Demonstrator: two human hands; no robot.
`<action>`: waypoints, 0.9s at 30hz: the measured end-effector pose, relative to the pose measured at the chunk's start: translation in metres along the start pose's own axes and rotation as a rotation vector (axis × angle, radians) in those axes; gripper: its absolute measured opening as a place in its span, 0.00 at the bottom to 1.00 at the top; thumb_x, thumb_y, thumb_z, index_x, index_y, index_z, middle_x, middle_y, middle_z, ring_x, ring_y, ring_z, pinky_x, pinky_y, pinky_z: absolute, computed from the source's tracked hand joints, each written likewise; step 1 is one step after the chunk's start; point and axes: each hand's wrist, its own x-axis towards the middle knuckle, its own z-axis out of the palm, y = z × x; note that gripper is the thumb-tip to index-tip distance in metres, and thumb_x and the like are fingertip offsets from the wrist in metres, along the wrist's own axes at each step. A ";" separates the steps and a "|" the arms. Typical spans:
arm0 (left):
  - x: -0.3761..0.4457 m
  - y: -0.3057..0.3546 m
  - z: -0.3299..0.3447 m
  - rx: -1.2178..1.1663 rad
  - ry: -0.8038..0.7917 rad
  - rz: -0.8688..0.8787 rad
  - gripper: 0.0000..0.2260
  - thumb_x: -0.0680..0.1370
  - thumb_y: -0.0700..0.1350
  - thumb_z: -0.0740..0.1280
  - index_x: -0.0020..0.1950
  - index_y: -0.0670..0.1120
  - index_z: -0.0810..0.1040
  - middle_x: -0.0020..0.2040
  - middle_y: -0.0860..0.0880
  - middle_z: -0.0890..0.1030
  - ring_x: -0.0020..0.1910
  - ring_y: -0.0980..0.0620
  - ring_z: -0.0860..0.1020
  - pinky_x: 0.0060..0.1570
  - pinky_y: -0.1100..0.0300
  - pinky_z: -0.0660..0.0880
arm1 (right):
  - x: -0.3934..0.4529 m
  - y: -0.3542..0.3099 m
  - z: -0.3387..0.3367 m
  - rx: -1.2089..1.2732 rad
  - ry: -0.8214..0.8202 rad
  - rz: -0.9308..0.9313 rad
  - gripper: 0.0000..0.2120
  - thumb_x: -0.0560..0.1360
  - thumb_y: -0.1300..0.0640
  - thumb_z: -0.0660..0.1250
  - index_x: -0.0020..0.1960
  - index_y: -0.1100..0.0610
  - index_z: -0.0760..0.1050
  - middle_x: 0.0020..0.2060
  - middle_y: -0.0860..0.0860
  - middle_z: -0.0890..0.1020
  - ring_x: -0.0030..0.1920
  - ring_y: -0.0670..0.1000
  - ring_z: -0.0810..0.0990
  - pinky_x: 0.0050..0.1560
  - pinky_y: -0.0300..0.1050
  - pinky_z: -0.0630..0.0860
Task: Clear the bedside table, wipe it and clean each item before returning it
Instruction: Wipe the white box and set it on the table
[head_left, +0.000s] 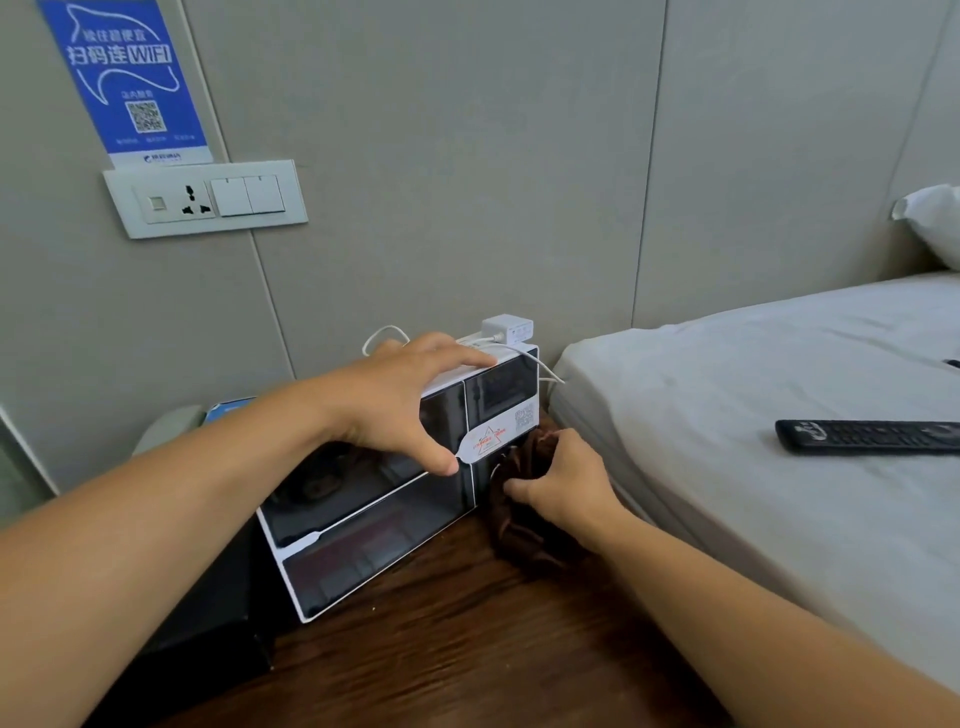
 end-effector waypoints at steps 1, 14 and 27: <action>0.000 0.000 0.000 -0.006 0.001 -0.001 0.49 0.61 0.61 0.81 0.75 0.75 0.57 0.73 0.67 0.60 0.70 0.50 0.62 0.68 0.51 0.66 | -0.001 0.000 0.001 0.006 0.035 0.002 0.27 0.68 0.51 0.81 0.59 0.58 0.72 0.56 0.54 0.80 0.58 0.56 0.79 0.52 0.45 0.74; 0.001 -0.003 0.000 -0.045 0.014 0.024 0.47 0.59 0.64 0.78 0.74 0.74 0.60 0.73 0.65 0.63 0.72 0.51 0.64 0.72 0.49 0.66 | -0.007 -0.001 0.001 0.130 0.189 -0.231 0.11 0.70 0.62 0.75 0.48 0.49 0.78 0.42 0.43 0.81 0.44 0.45 0.78 0.40 0.30 0.67; 0.001 -0.003 0.000 -0.055 0.013 0.010 0.47 0.57 0.66 0.77 0.74 0.74 0.61 0.73 0.65 0.63 0.72 0.52 0.65 0.72 0.48 0.68 | -0.019 -0.002 0.015 -0.031 -0.047 -0.420 0.13 0.68 0.64 0.72 0.48 0.50 0.76 0.43 0.46 0.82 0.47 0.49 0.80 0.46 0.39 0.72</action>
